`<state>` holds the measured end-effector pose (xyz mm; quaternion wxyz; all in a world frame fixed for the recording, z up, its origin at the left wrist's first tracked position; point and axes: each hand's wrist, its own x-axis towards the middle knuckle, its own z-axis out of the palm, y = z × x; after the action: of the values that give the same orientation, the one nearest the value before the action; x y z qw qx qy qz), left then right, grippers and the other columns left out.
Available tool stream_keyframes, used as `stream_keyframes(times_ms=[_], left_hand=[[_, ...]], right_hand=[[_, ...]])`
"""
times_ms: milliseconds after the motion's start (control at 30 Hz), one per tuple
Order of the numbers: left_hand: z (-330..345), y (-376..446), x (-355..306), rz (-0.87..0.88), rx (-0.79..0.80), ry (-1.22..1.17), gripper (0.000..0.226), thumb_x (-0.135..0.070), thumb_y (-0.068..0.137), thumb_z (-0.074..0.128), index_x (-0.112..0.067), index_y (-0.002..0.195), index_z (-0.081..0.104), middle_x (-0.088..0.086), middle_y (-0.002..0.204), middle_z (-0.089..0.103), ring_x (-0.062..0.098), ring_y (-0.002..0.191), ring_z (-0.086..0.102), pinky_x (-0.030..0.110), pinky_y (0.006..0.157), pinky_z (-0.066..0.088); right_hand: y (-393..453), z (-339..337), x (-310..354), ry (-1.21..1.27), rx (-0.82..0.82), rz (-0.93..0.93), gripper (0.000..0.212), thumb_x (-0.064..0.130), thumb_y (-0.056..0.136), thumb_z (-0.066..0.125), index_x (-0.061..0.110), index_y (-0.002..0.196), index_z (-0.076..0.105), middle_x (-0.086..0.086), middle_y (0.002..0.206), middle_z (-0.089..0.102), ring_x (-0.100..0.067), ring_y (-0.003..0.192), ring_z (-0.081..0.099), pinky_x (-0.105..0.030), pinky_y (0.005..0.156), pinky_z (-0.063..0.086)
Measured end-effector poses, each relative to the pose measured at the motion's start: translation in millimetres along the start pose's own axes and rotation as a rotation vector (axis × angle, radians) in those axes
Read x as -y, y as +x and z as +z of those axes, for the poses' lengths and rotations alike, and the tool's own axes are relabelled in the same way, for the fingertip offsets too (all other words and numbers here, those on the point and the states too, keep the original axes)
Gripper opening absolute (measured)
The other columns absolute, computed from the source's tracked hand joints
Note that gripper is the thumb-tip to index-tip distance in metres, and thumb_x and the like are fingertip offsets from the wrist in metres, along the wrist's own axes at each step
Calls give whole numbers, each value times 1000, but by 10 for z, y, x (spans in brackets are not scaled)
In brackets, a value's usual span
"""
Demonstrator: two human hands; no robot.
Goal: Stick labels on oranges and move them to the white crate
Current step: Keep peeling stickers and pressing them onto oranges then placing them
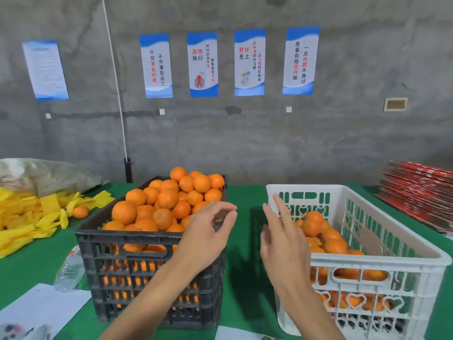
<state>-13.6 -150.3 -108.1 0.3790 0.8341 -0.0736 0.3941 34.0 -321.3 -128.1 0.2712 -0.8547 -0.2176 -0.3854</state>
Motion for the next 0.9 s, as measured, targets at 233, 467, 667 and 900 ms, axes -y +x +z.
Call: stream_keyframes(times_ms=[233, 467, 667, 900], left_hand=[[-826, 133, 440, -148, -41, 484, 30, -37, 97, 64, -21, 122, 68, -3, 121, 68, 18, 115, 60, 40, 95, 51], [-1585, 537, 1226, -633, 111, 805, 68, -56, 89, 64, -25, 147, 45, 15, 140, 52, 38, 134, 43, 50, 109, 39], [-1650, 758, 1790, -763, 411, 1118, 85, -66, 89, 59, -14, 152, 34, 17, 152, 42, 44, 145, 28, 53, 119, 26], [-1537, 835, 1782, -720, 338, 1192, 96, -69, 79, 67, -7, 145, 35, 24, 145, 40, 43, 137, 35, 48, 111, 32]], right_hand=[[233, 416, 848, 362, 173, -121, 45, 34, 98, 58, 27, 143, 57, 10, 152, 49, -17, 133, 52, -39, 105, 47], [424, 793, 1468, 385, 410, -191, 47, 45, 99, 53, 32, 143, 54, 12, 152, 47, -10, 139, 42, -32, 109, 39], [382, 948, 1550, 330, 410, -187, 46, 47, 100, 50, 30, 143, 54, 11, 151, 47, -12, 137, 44, -32, 104, 43], [389, 964, 1507, 340, 402, -144, 46, 48, 100, 48, 31, 142, 53, 14, 152, 45, -9, 137, 43, -34, 98, 48]])
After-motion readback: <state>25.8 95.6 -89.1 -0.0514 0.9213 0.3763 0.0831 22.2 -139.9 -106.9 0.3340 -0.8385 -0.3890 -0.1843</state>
